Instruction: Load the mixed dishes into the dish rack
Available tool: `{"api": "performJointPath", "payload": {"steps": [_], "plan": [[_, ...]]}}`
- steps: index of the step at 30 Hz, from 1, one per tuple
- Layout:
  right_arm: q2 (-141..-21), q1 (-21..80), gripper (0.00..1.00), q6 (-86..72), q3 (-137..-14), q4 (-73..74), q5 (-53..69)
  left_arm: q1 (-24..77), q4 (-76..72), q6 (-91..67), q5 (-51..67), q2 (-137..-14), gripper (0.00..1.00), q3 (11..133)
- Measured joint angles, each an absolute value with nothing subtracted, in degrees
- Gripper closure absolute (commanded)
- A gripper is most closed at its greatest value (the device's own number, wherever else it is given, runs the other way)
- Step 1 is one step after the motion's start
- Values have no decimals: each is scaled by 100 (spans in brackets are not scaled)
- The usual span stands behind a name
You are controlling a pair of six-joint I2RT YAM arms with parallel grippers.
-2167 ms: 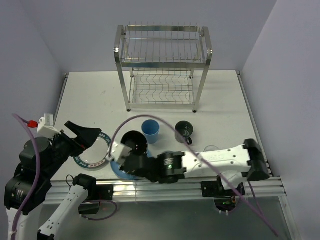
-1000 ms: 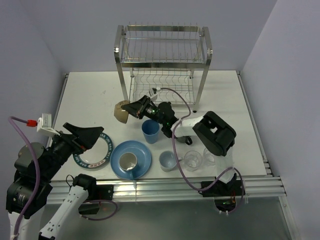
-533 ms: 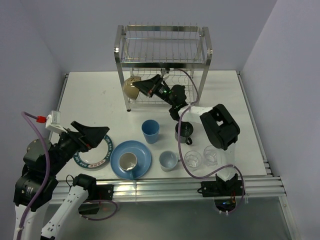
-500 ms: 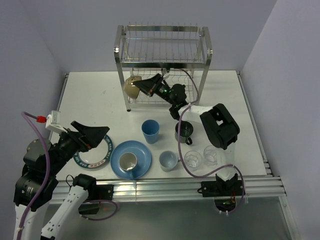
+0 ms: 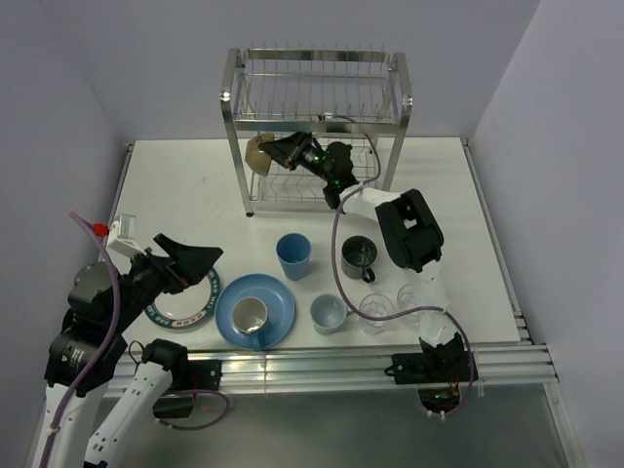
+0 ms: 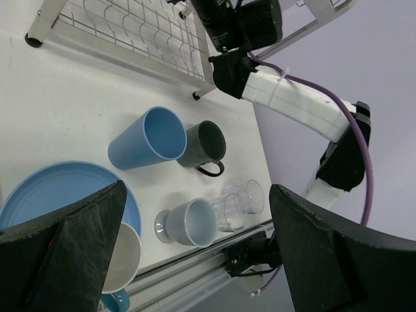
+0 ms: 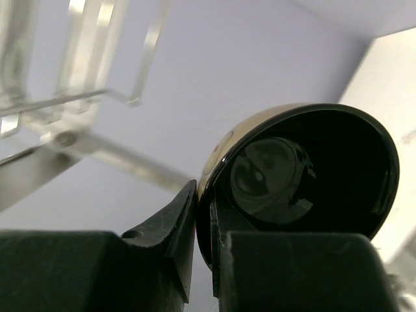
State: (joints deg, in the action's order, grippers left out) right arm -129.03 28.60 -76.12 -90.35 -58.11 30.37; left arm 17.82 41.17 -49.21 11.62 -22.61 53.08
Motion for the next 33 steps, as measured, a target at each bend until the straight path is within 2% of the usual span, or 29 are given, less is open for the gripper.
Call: {"api": "performJointPath", "payload": {"steps": [8, 23, 33], "plan": [[-13568, 2707, 100, -7395, -9664, -5273, 2919, 1782, 3924, -4915, 1173, -2276, 3, 5273], [-14866, 2523, 100, -6764, -11880, -4469, 2810, 1782, 3573, -4893, 1221, -2353, 3, 4982], [-15113, 2523, 100, -6475, -12228, -4156, 2724, 1782, 3367, -4884, 1291, -2270, 3, 4696]]}}
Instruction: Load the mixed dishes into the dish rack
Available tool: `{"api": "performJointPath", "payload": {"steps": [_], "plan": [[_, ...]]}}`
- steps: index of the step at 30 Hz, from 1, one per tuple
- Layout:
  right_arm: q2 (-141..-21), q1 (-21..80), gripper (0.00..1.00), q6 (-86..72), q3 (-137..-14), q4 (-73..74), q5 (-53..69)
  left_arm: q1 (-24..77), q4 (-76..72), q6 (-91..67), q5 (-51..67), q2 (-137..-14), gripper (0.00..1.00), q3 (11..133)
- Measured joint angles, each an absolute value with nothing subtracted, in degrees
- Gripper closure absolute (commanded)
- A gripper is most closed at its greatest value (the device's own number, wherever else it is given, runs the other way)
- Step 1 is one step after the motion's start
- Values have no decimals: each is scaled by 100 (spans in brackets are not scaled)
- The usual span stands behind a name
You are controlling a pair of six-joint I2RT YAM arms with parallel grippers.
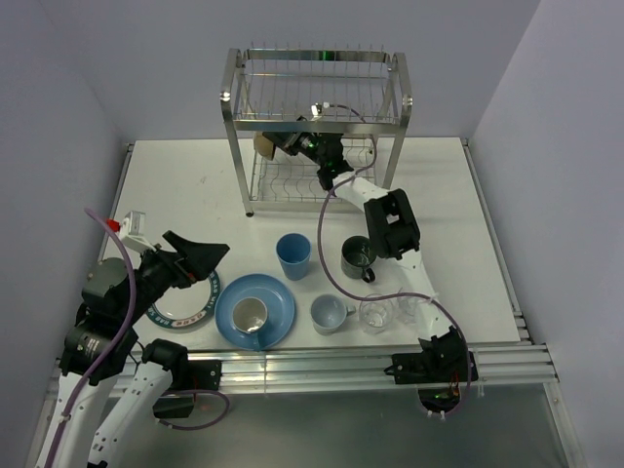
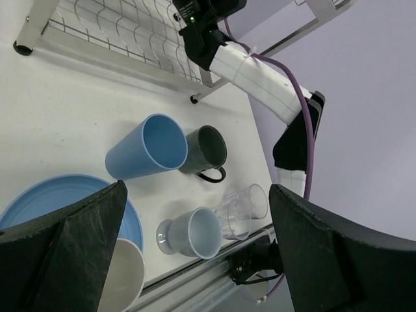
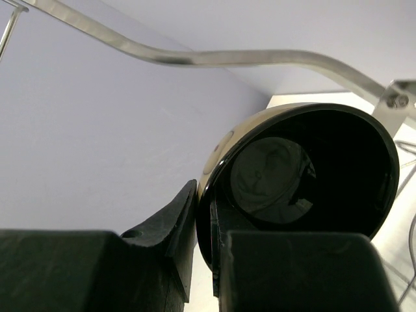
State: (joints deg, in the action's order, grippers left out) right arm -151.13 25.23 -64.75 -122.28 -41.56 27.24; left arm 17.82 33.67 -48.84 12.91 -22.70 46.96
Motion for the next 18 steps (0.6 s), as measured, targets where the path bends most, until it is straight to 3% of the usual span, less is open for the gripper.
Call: {"api": "performJointPath", "payload": {"steps": [18], "plan": [[-15801, 2523, 100, -5848, -13362, -3518, 2993, 1782, 3218, -4875, 1459, -2182, 3, 4447]]}}
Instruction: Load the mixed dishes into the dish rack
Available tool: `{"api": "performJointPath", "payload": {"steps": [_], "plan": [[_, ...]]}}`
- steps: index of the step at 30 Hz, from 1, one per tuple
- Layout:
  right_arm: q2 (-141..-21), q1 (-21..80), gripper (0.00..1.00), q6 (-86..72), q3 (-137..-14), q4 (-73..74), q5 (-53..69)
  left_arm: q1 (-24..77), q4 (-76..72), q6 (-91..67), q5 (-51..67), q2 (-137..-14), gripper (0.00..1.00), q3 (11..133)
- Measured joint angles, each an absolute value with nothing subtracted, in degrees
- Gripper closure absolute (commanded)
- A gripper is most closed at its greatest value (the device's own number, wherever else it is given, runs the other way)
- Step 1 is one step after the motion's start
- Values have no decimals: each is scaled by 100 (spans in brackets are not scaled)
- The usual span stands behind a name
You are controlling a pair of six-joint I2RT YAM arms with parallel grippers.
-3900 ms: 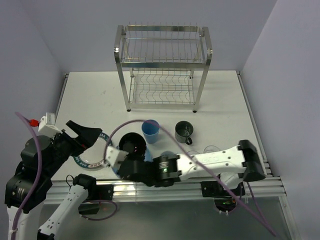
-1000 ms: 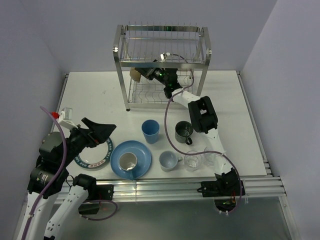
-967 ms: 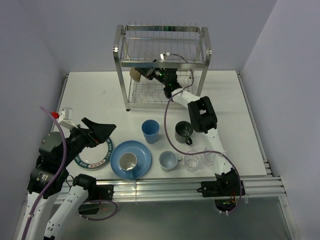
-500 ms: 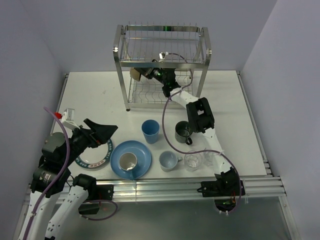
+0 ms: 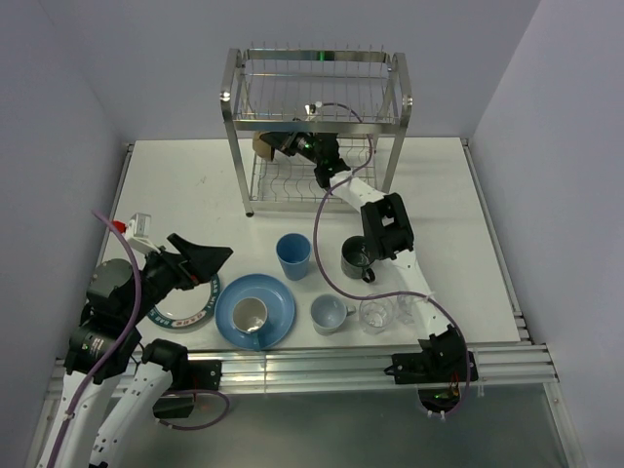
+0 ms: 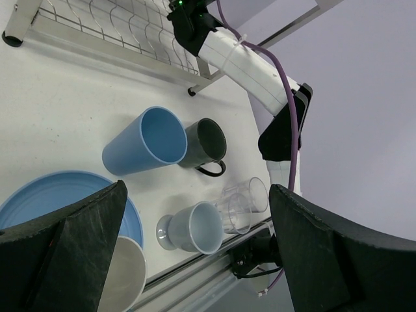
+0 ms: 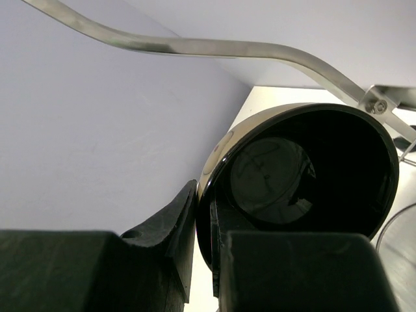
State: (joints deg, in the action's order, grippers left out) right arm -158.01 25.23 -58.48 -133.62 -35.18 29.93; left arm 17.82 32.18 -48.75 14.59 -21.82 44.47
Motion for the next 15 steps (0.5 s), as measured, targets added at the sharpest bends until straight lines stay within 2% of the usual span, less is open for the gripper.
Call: {"api": "performJointPath", "payload": {"steps": [15], "plan": [[-16140, 2523, 100, -5848, -13821, -3433, 3164, 1782, 3063, -4873, 1568, -2150, 3, 4329]]}}
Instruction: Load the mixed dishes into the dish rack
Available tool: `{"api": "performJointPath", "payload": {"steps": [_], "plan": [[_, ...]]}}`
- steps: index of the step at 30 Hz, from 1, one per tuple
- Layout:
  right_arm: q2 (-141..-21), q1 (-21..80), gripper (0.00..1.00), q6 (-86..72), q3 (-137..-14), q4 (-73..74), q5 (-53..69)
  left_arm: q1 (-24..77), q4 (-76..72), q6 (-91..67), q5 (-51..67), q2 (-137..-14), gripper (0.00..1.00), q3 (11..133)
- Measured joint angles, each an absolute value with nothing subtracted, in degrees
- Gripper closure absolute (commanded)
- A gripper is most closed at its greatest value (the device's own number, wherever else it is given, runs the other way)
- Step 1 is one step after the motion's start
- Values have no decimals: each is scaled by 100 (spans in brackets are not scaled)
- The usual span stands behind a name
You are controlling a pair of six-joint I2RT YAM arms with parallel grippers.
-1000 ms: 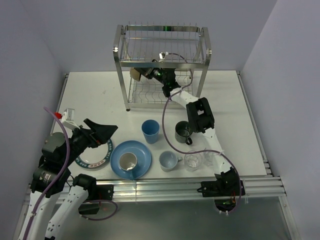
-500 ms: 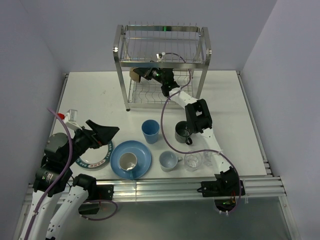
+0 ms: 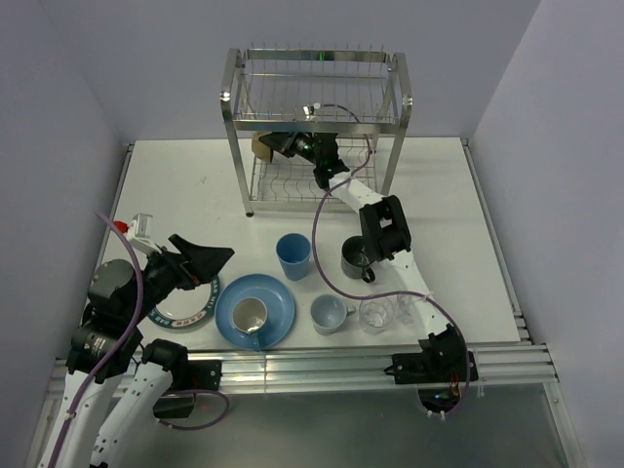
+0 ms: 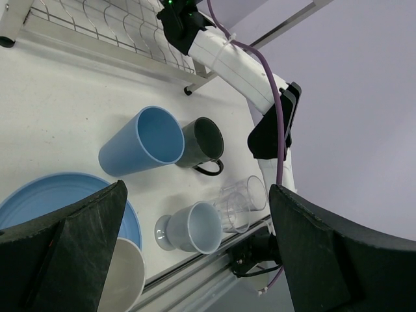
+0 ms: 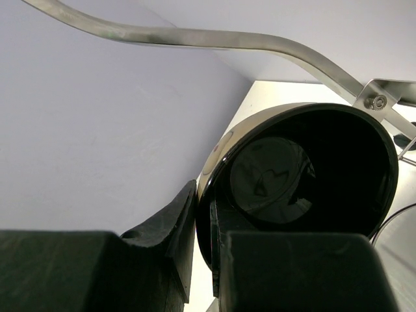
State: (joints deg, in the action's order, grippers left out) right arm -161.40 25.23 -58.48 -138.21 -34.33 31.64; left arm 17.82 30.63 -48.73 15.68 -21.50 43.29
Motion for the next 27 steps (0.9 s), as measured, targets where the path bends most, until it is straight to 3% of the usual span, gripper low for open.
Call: {"api": "performJointPath", "payload": {"steps": [10, 13, 16, 22, 27], "plan": [[-16147, 2488, 100, -6066, -13769, -3507, 2987, 1782, 3065, -4873, 1643, -2150, 3, 4329], [-16160, 2464, 94, -6198, -13769, -3492, 2943, 1782, 3063, -4873, 1667, -2150, 3, 4329], [-16162, 2418, 100, -6200, -13769, -3343, 2917, 1782, 3063, -4869, 1667, -2156, 2, 4329], [-16173, 2307, 100, -6156, -13850, -3065, 2989, 1782, 2989, -4871, 1688, -2161, 2, 4287], [-16173, 2309, 84, -6053, -13854, -3030, 3011, 1782, 2930, -4873, 1767, -2191, 2, 4189]]}}
